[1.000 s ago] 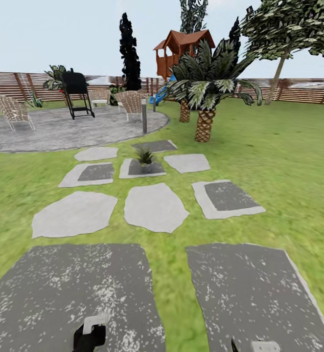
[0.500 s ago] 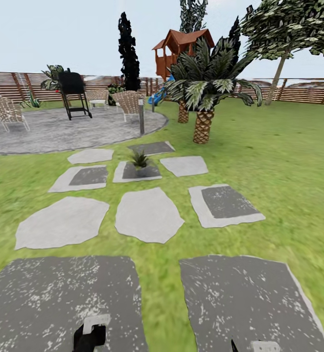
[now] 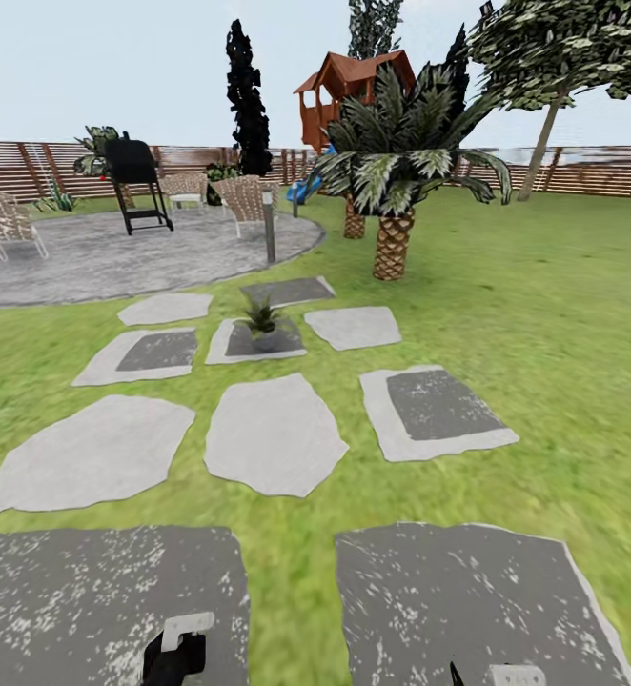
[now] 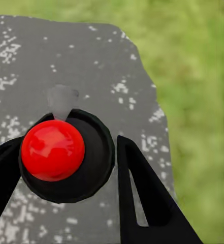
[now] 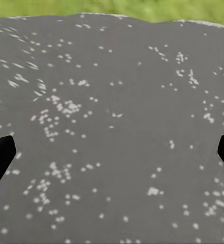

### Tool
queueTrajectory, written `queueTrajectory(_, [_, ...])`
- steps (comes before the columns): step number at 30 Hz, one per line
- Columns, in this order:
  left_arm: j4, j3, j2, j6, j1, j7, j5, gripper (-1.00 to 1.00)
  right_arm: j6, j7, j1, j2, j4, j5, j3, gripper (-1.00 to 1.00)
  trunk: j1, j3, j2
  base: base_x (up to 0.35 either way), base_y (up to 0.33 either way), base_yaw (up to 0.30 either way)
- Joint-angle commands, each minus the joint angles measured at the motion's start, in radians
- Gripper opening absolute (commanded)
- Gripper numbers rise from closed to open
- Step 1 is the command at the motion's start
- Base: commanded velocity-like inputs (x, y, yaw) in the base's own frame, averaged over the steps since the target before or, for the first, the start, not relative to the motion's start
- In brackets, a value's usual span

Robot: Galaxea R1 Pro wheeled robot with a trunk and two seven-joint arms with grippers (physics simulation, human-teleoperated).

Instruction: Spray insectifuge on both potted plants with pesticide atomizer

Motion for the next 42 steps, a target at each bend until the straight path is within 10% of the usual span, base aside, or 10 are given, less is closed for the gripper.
queueTrajectory(1, [0.001, 0.002, 0.000, -0.003, -0.001, -0.001, 0.005, -1.00, -0.003, 0.000, 0.000, 0.000, 0.001, 0.001, -0.002, 1.00, 0.000, -0.001, 0.000, 0.279, -0.167, 0.000])
queueTrajectory(42, [0.001, 0.002, 0.000, -0.003, -0.001, -0.001, 0.005, -1.00, -0.003, 0.000, -0.001, 0.002, 0.001, 0.001, -0.002, 1.00, 0.000, -0.001, 0.000, 0.279, -0.167, 0.000])
